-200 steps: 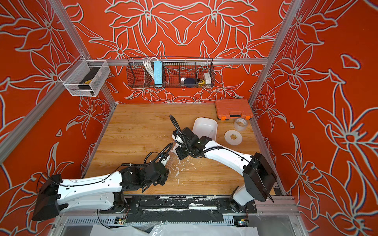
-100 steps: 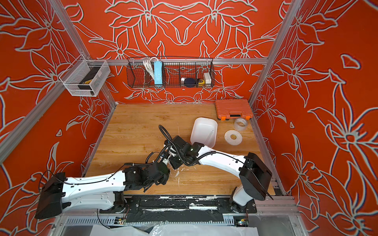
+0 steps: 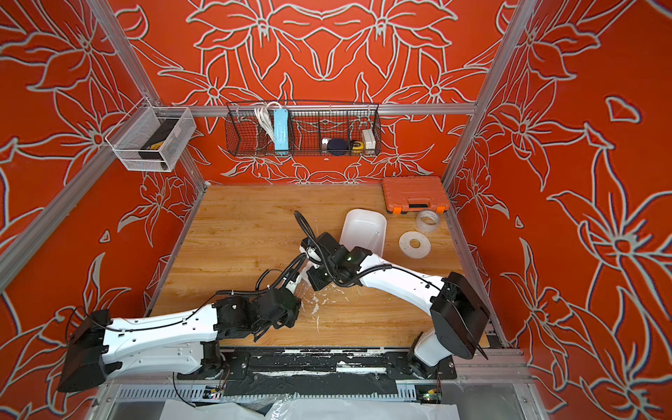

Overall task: Wipe the exteriors of test tubes
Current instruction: Wipe the dirt from the test tube.

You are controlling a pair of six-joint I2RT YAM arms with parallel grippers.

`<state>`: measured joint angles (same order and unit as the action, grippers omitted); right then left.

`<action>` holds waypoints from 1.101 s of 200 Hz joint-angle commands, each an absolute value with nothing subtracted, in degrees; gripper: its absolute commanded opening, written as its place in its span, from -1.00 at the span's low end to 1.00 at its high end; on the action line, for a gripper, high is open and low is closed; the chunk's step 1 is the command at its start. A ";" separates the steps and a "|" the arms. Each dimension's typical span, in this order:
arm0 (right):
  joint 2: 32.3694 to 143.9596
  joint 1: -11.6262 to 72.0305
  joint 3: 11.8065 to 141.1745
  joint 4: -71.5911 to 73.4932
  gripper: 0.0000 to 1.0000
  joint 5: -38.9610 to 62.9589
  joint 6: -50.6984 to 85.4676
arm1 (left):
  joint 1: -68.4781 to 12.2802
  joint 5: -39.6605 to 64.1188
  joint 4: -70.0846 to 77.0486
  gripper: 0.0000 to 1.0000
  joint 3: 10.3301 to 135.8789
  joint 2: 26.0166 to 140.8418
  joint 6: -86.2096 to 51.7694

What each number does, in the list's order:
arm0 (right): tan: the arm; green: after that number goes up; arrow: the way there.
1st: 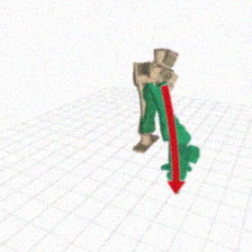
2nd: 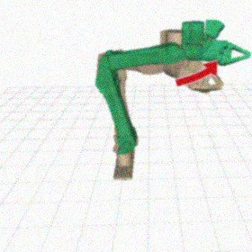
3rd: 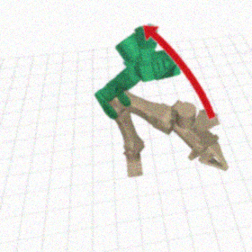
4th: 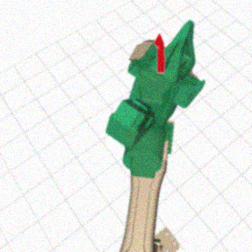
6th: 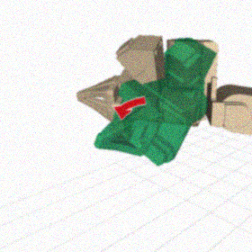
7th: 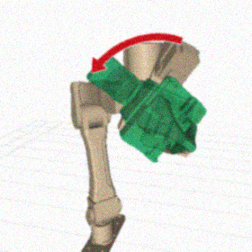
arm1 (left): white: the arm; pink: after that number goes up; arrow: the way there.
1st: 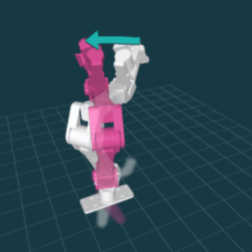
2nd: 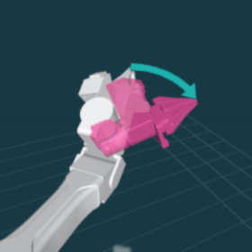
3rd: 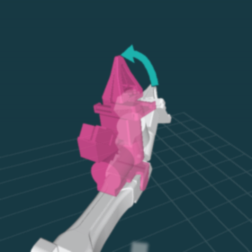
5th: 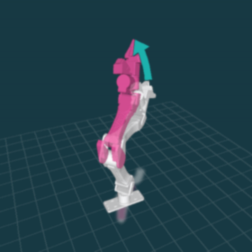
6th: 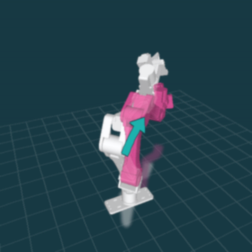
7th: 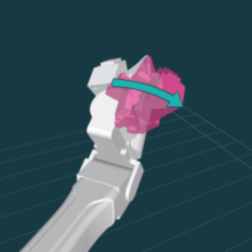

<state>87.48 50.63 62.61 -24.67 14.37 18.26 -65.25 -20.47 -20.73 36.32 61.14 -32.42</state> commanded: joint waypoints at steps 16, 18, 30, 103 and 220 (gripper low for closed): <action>87.54 44.73 63.77 -24.37 -1.00 16.92 15.16 | -65.50 -19.86 -19.71 -0.93 35.85 59.77 -32.69; 87.50 44.40 63.73 -24.24 -1.00 17.13 15.15 | -65.48 -19.86 -19.65 -0.93 35.77 59.70 -32.70; 87.28 42.67 63.34 -23.35 -1.00 18.39 15.15 | -65.48 -19.86 -19.51 -0.94 35.62 59.69 -32.93; 84.44 41.00 55.43 -12.13 -1.00 29.28 21.04 | -63.56 -19.16 -14.97 -0.92 35.11 57.57 -34.25; 76.51 47.88 43.83 4.66 -1.00 32.19 28.58 | -60.96 -16.87 -8.35 -0.92 36.58 60.45 -35.51</action>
<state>77.12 44.91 45.36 -0.78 32.05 26.22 -61.43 -17.78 -10.66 35.55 59.66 -34.98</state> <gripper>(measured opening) 0.050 0.078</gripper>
